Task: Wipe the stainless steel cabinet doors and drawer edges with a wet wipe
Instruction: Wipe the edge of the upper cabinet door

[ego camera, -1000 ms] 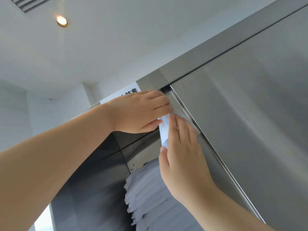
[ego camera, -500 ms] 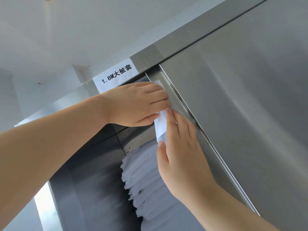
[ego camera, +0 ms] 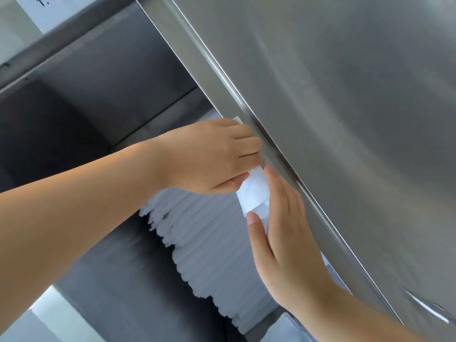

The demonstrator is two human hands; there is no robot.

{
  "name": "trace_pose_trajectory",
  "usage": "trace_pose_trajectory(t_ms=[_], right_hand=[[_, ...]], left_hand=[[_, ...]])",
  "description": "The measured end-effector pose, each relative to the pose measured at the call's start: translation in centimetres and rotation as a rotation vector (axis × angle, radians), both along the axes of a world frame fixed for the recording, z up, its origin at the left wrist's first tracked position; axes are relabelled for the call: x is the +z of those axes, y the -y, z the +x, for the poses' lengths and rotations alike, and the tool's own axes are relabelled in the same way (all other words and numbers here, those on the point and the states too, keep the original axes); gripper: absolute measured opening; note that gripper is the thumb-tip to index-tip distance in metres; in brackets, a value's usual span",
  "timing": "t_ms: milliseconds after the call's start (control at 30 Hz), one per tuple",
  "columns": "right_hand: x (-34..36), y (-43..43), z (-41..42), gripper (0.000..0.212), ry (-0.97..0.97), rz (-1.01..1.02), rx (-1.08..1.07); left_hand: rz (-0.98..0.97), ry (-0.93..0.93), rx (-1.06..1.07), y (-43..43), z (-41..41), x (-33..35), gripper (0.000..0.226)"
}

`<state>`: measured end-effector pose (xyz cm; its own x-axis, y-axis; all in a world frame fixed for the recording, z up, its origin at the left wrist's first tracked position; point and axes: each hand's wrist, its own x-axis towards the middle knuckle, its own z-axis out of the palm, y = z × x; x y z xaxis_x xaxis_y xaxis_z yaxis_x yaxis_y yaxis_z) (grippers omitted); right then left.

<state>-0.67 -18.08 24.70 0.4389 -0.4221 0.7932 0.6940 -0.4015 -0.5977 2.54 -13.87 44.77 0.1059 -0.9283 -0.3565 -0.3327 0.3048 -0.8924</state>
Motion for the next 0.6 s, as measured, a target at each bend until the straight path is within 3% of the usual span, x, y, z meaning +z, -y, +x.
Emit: trace_pose_trajectory(t_ms=[300,400,600], right_hand=[[-14.8,-0.7,-2.0,0.060,-0.290,0.041,-0.022],[-19.5,-0.7,-2.5,0.061,-0.405,0.057,-0.017],[-27.3,-0.8,-3.4,0.058,-0.599,0.113,-0.012]], left_hand=[[0.091,-0.221,-0.072,1.4,1.0,-15.8,0.036],[0.116,-0.278,-0.091,1.9,1.2,-20.7,0.024],[0.284,-0.398,0.060,2.3,1.1,-28.9,0.017]])
